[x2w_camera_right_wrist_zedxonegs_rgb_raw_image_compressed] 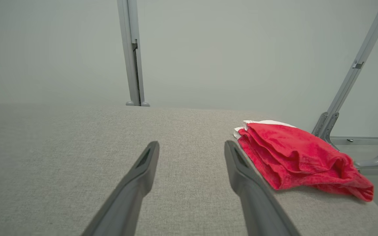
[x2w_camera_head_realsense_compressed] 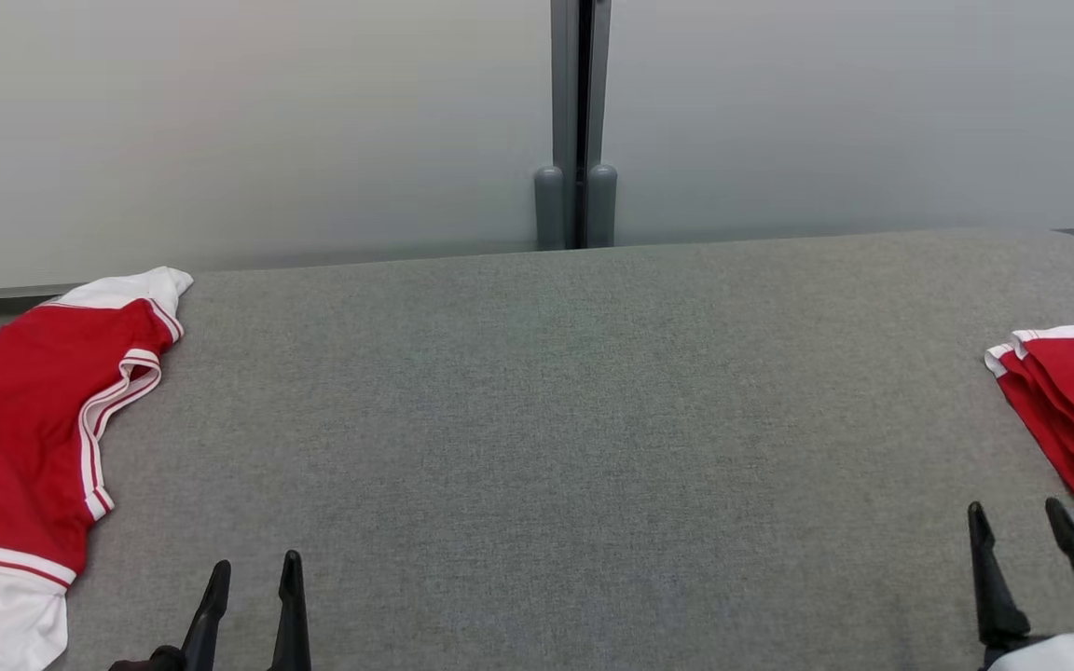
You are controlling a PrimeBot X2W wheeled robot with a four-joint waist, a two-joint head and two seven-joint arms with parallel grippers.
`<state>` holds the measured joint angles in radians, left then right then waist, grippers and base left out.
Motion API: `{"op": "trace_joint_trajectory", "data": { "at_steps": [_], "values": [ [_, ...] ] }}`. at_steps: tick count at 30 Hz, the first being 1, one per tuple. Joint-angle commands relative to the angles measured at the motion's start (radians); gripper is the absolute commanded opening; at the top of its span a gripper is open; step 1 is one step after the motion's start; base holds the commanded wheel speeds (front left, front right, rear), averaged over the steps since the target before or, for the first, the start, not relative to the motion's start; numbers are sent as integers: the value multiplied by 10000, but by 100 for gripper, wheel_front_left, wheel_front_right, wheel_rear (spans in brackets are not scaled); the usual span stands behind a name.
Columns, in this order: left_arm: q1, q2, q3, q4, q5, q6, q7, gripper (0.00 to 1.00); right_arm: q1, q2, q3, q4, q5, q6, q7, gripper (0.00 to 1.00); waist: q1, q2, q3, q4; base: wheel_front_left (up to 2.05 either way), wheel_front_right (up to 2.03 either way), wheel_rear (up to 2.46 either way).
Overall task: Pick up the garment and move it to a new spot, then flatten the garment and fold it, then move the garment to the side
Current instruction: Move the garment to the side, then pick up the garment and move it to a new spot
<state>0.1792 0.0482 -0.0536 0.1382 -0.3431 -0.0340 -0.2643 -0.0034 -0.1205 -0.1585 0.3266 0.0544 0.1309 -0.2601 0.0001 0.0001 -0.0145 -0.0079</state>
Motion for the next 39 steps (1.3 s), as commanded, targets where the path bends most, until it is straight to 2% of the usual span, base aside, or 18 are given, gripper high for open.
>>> {"op": "trace_joint_trajectory", "data": {
  "at_steps": [1,5,12,14,23,26,32,39],
  "values": [
    [65,44,58,26,83,-27,2,100,185,72,-46,-262,-43,-2,-63,100,-1,-1,-53,43,0,0,0],
    [107,39,132,35,43,-28,2,100,1105,533,172,-1042,-187,-2,-61,100,-1,-1,-117,12,0,0,0],
    [43,44,-17,13,40,-22,2,100,1551,678,527,-1478,-292,-3,-64,100,-1,-1,-184,125,0,0,0],
    [-87,44,-89,2,78,-47,2,100,1591,670,474,-1556,-220,-3,-64,100,-1,-1,-201,392,0,0,0],
    [242,41,-67,-86,-77,176,2,100,1747,675,913,-1768,252,-3,-65,100,-1,-1,-507,2946,0,0,0],
    [509,42,142,-183,-148,279,0,100,1715,679,1146,-1784,380,-3,-66,100,-1,-1,-581,3579,0,0,0],
    [819,42,462,-466,-136,287,2,100,1647,677,1338,-1838,475,-3,-66,100,-1,-1,-553,4089,0,0,0],
    [66,42,798,-619,-523,174,0,100,1640,673,1365,-1923,426,-3,-66,100,-1,-1,-1,3973,0,0,0]
  ]
}}
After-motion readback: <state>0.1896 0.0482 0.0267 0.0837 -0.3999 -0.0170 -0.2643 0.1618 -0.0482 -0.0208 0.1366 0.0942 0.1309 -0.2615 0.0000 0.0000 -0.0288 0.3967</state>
